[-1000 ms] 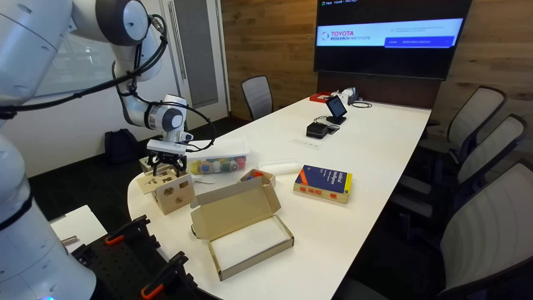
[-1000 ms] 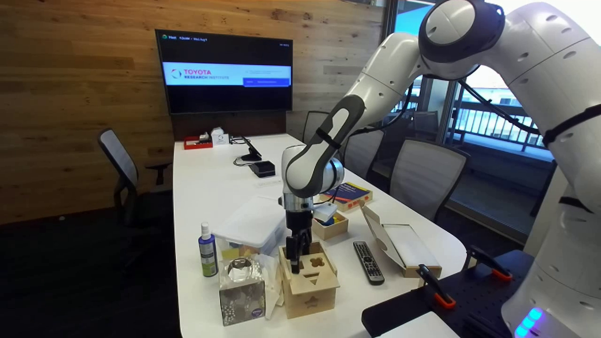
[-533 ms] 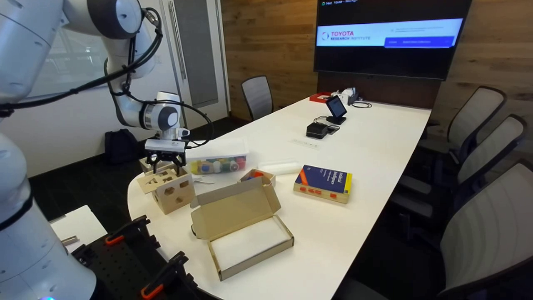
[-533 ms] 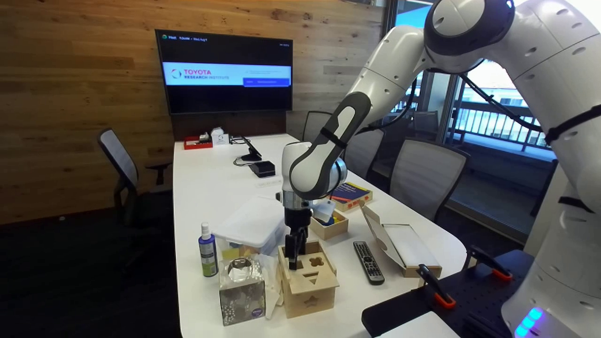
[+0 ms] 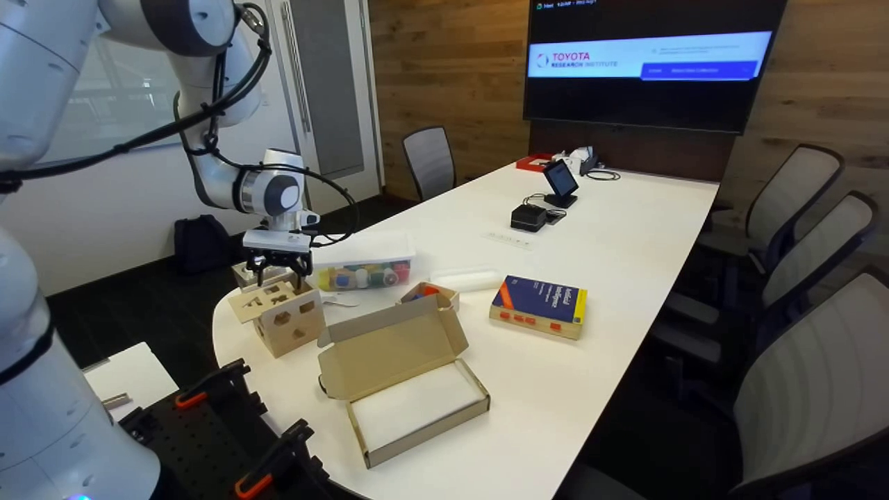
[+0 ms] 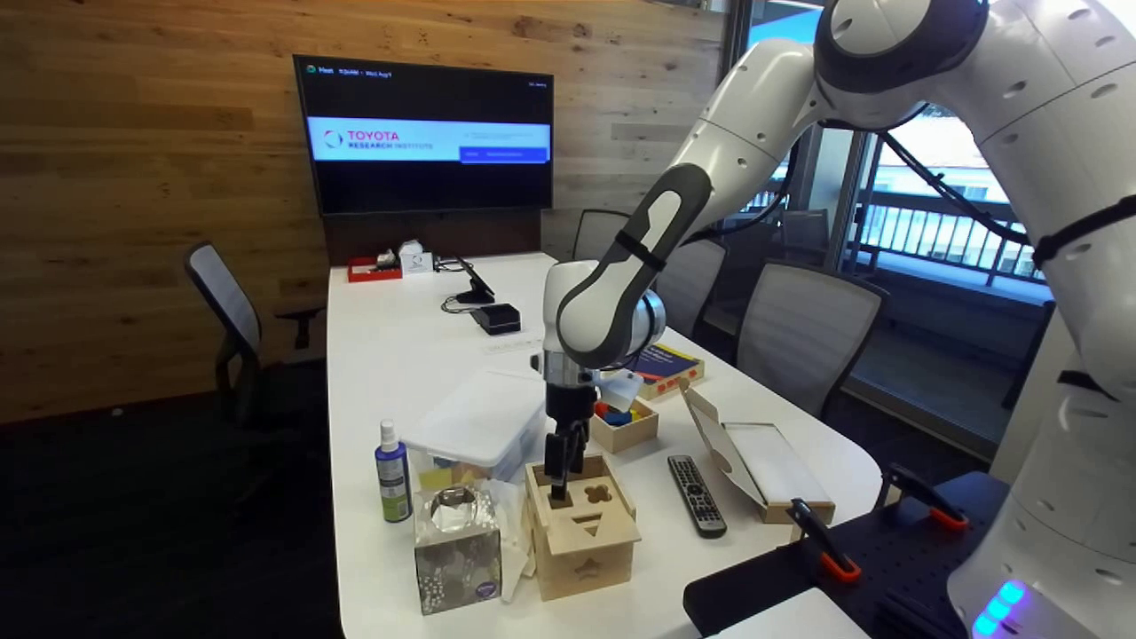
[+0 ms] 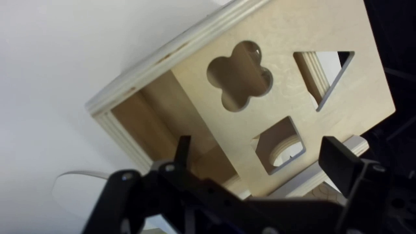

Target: Slide the lid to the left to open the box

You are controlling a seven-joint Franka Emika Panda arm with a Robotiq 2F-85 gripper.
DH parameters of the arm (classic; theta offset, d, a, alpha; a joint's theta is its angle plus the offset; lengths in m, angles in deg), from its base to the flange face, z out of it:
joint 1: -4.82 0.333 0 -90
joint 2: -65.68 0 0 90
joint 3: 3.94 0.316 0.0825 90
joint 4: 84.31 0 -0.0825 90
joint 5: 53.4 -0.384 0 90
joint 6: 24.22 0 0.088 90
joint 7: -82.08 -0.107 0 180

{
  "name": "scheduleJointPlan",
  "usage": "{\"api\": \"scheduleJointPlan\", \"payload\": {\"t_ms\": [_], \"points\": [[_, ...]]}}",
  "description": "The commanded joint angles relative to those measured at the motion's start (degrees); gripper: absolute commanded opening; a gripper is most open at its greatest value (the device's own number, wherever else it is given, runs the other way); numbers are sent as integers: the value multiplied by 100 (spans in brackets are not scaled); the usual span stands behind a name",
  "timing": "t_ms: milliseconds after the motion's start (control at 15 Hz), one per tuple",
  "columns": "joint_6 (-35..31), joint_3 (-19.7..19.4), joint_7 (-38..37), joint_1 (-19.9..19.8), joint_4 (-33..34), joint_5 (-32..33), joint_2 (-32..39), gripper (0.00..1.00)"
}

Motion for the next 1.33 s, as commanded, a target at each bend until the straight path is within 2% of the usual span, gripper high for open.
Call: {"api": "scheduleJointPlan", "payload": {"t_ms": [0,800,1267], "points": [[-31,103,179,-237,-130,-147,-68,100],[125,642,679,-812,-80,-718,235,100],[1080,892,528,-930,99,-1298,182,100]]}}
